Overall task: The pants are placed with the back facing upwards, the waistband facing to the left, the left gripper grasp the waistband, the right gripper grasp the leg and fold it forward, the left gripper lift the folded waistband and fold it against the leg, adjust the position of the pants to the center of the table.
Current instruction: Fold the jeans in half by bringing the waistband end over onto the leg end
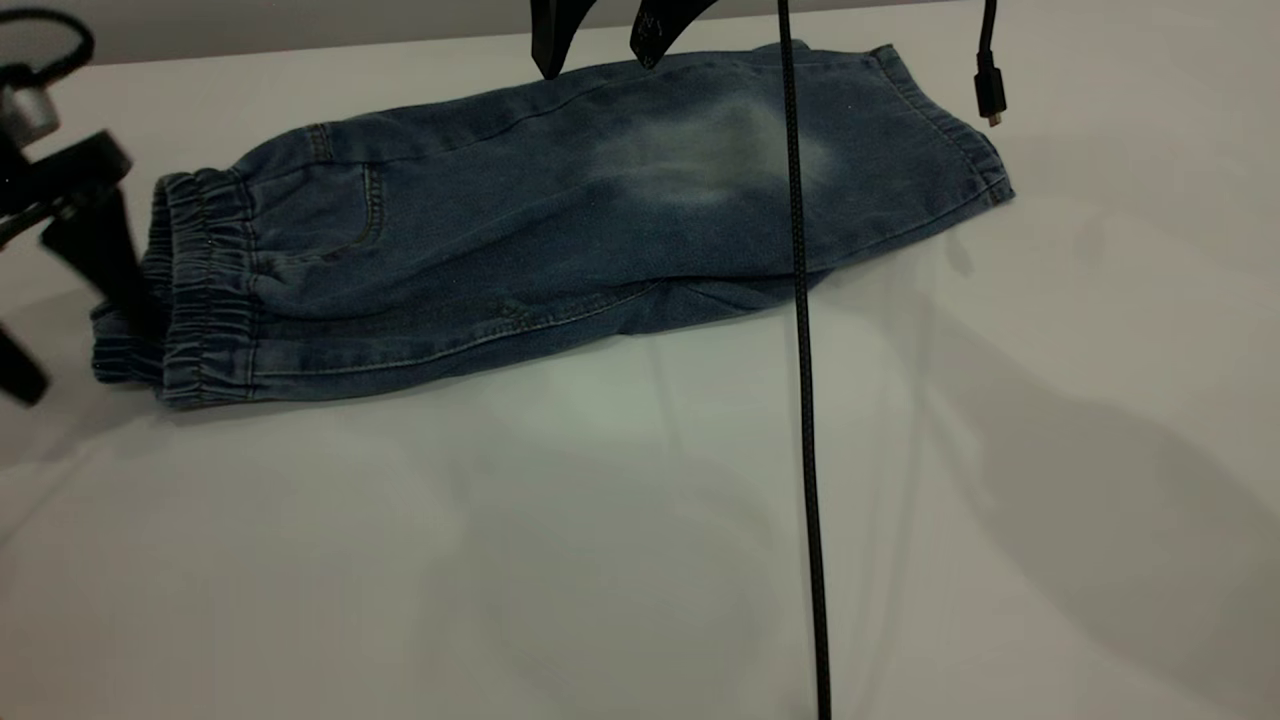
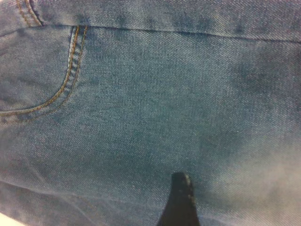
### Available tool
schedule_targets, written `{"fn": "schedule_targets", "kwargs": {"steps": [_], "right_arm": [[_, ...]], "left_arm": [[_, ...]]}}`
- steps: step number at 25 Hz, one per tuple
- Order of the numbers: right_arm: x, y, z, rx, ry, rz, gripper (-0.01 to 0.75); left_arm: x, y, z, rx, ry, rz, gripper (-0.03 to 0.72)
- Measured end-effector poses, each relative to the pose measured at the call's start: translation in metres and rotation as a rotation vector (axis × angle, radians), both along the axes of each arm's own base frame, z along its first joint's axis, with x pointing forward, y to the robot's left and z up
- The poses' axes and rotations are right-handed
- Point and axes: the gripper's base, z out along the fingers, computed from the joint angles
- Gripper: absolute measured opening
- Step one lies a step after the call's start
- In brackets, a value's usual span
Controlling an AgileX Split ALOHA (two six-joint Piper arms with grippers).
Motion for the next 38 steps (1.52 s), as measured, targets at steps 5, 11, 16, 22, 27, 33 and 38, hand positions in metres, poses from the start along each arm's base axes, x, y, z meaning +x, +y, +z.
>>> {"fn": "schedule_targets", "kwargs": {"steps": [5, 11, 16, 22, 27, 33, 38], "right_arm": [[0.0, 0.0, 0.0, 0.001, 0.0, 0.0, 0.51], [0.0, 0.0, 0.0, 0.004, 0.001, -0.001, 0.51], [0.0, 0.0, 0.0, 0.004, 0.001, -0.003, 0.51], [0.002, -0.001, -0.001, 0.006, -0.002, -0.007, 0.51], [0.001, -0.001, -0.001, 0.01, 0.001, -0.008, 0.51], [0.001, 0.0, -0.001, 0.022, 0.006, 0.001, 0.51], [0.0, 0.0, -0.001, 0.02, 0.01, 0.002, 0.51]], "left_arm": [[0.006, 0.002, -0.002, 0.065, -0.067, -0.028, 0.593], [0.016, -0.021, -0.001, -0.028, -0.155, -0.011, 0.593], [0.016, -0.023, 0.0, -0.039, -0.148, 0.027, 0.593], [0.019, -0.022, -0.002, -0.026, -0.169, 0.038, 0.593], [0.021, -0.021, -0.002, -0.012, -0.192, 0.054, 0.593], [0.021, -0.02, -0.015, -0.008, -0.177, 0.058, 0.593], [0.02, -0.021, -0.019, -0.016, -0.159, 0.052, 0.559]]}}
